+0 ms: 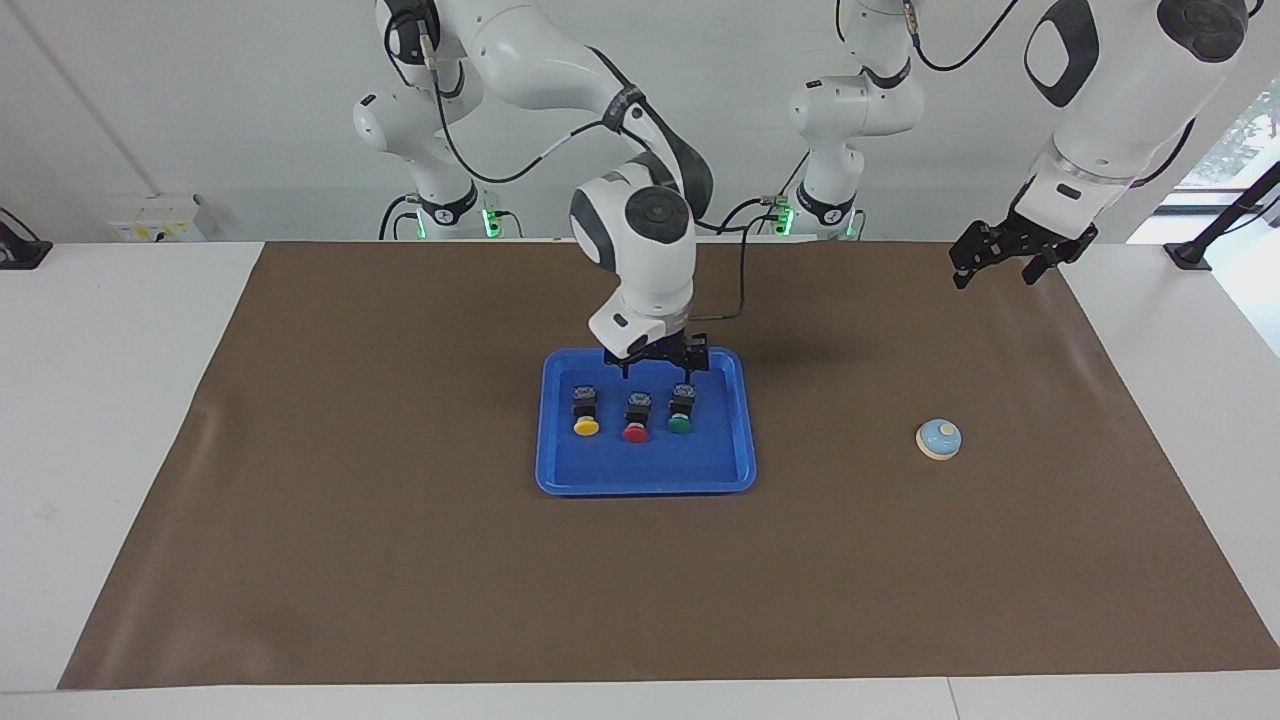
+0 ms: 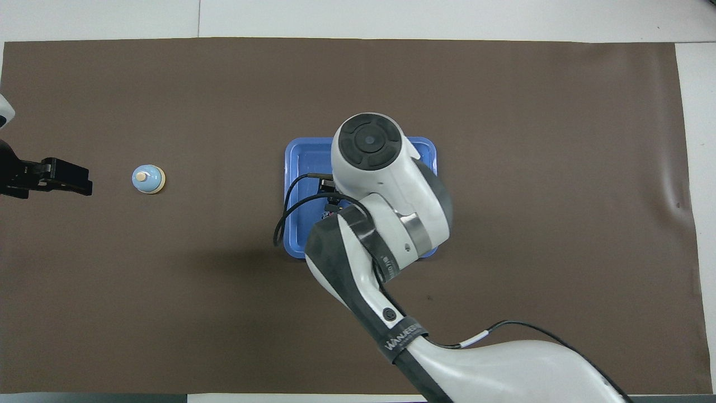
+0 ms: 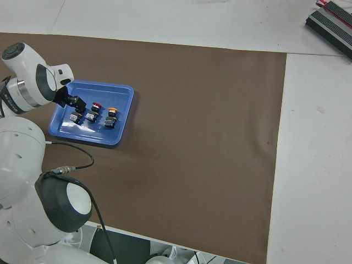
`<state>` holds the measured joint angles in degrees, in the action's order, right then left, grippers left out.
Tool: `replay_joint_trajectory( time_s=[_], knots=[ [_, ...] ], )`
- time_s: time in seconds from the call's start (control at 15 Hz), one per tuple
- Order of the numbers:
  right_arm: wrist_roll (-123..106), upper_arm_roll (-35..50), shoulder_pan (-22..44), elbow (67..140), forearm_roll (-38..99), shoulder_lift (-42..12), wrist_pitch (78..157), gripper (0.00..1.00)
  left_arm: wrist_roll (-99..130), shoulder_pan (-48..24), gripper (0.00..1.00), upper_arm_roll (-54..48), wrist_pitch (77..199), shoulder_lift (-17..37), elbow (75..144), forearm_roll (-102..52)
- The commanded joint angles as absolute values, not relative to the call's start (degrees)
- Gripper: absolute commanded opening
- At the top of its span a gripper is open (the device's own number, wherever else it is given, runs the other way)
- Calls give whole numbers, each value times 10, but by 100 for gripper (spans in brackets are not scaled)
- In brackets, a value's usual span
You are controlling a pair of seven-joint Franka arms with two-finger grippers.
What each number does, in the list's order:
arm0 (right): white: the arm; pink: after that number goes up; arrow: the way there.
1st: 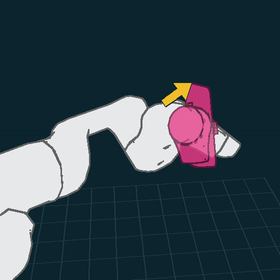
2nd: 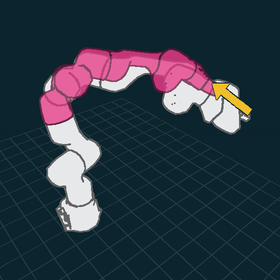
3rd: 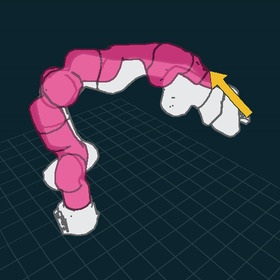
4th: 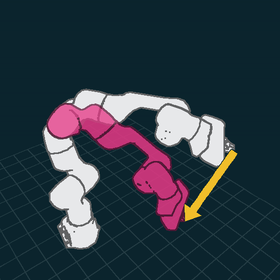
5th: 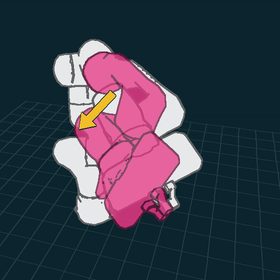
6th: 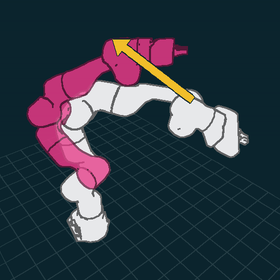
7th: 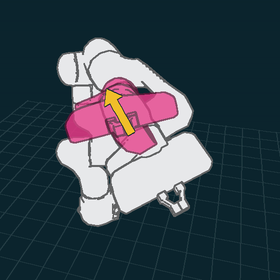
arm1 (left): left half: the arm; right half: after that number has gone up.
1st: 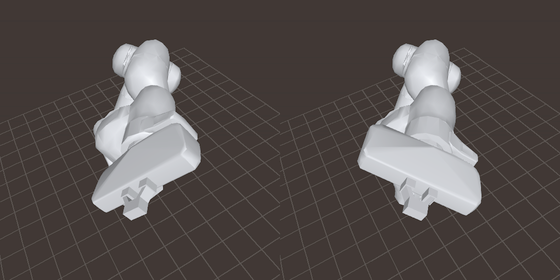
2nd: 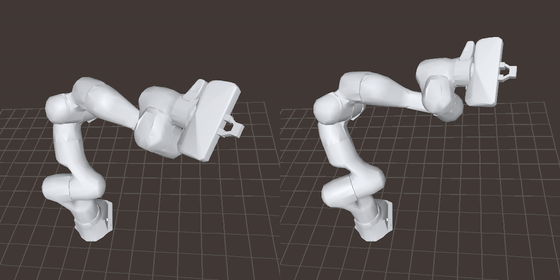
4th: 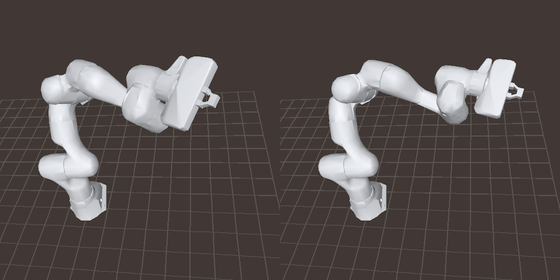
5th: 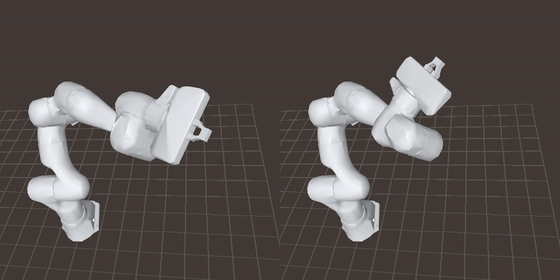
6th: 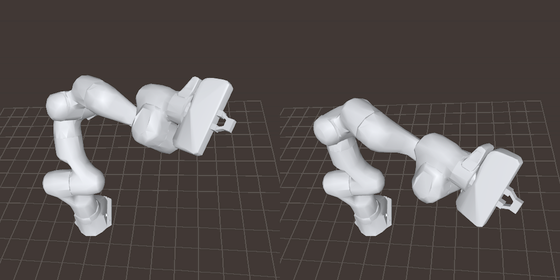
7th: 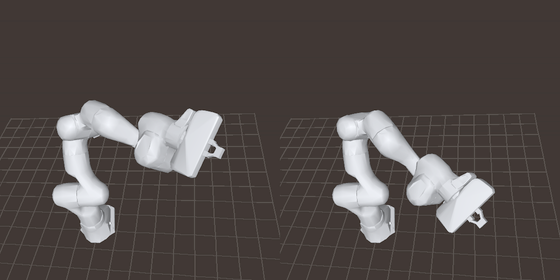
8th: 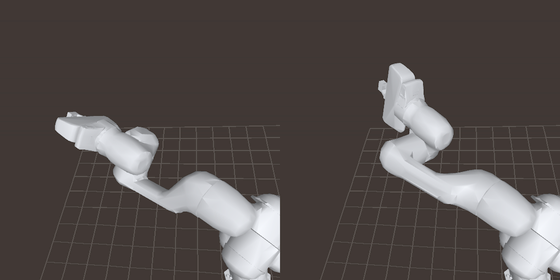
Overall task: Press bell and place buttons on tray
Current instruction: 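Carry the green button into the tray beside the red one and release, then press the white bell with the left gripper while the right gripper returns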
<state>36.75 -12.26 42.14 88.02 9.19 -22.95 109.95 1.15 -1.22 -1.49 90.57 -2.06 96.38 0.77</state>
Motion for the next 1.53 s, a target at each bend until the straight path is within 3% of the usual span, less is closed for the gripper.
replay_joint_trajectory(
  time_s=[0.0,0.07,0.2,0.33,0.66,1.13,1.46],
  knots=[
    [308,-117,347,906,84,-145,1043,100,9,-13,68,-11,943,-35,993,5],
    [284,-117,327,906,84,-123,1016,100,10,-11,48,-11,976,-46,1023,5],
    [217,-117,269,907,78,-72,958,100,23,-11,43,-11,1021,-50,1065,5],
    [131,-117,203,916,76,-30,915,100,25,-8,0,-11,1074,-42,1100,5],
    [-18,-117,95,925,41,9,884,100,25,9,0,-11,1206,70,1106,4],
    [-47,-114,91,1034,33,57,927,100,22,12,0,-11,1279,106,1133,5],
    [-51,-115,82,990,33,38,921,100,19,15,0,-11,1316,106,1173,5]
  ],
)
